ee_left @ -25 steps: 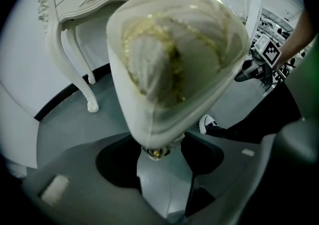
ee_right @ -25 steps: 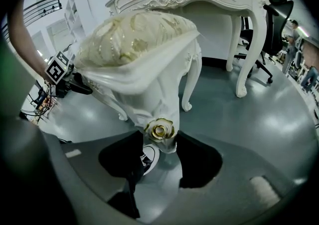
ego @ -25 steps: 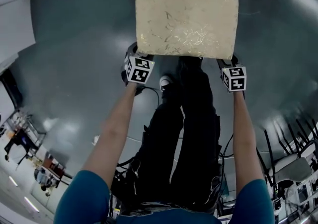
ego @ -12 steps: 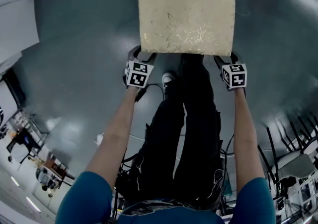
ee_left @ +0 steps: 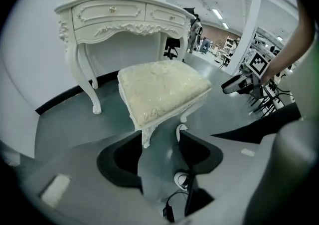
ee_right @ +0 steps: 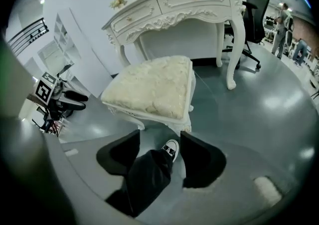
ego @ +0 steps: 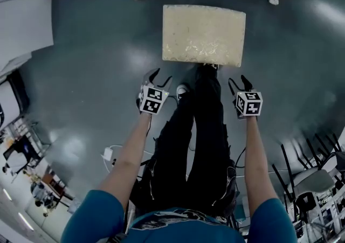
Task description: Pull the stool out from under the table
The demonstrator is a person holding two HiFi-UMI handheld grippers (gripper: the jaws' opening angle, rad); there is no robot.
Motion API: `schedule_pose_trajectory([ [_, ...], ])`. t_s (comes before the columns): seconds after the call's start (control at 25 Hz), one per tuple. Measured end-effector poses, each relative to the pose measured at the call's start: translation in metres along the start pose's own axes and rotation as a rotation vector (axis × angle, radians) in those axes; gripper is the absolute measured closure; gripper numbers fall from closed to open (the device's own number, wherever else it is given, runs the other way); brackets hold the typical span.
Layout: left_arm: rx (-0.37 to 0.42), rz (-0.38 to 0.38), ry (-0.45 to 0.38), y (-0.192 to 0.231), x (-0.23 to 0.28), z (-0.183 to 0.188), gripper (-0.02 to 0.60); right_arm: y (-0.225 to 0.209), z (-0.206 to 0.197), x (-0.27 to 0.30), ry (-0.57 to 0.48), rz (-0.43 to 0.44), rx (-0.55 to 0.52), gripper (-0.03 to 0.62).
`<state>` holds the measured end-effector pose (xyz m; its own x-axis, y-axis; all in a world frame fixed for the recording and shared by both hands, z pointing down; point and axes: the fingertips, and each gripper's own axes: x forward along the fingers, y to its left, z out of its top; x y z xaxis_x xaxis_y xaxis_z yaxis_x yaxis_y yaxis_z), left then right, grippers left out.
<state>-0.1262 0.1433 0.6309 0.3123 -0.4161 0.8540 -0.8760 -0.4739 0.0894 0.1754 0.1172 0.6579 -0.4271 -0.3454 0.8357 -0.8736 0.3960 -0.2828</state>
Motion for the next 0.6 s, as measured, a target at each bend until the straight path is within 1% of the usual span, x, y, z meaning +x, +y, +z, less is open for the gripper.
schedule_pose_trajectory([
  [0.08, 0.023, -0.011, -0.043, -0.003, -0.020, 0.023, 0.336, 0.019, 0.021, -0.020, -0.052, 0.021, -0.025, 0.344],
  [0.2, 0.082, -0.027, -0.116, -0.006, -0.046, 0.063, 0.340, 0.044, 0.058, -0.045, -0.136, 0.053, -0.068, 0.352],
  [0.36, 0.140, -0.027, -0.176, -0.020, -0.078, 0.103, 0.353, 0.063, 0.095, -0.078, -0.233, 0.089, -0.087, 0.364],
  [0.44, 0.140, -0.021, -0.210, -0.023, -0.095, 0.123, 0.357, 0.074, 0.116, -0.094, -0.280, 0.107, -0.090, 0.370],
  [0.6, 0.091, -0.036, -0.309, -0.042, -0.142, 0.152, 0.371, 0.107, 0.155, -0.132, -0.353, 0.151, -0.121, 0.384],
])
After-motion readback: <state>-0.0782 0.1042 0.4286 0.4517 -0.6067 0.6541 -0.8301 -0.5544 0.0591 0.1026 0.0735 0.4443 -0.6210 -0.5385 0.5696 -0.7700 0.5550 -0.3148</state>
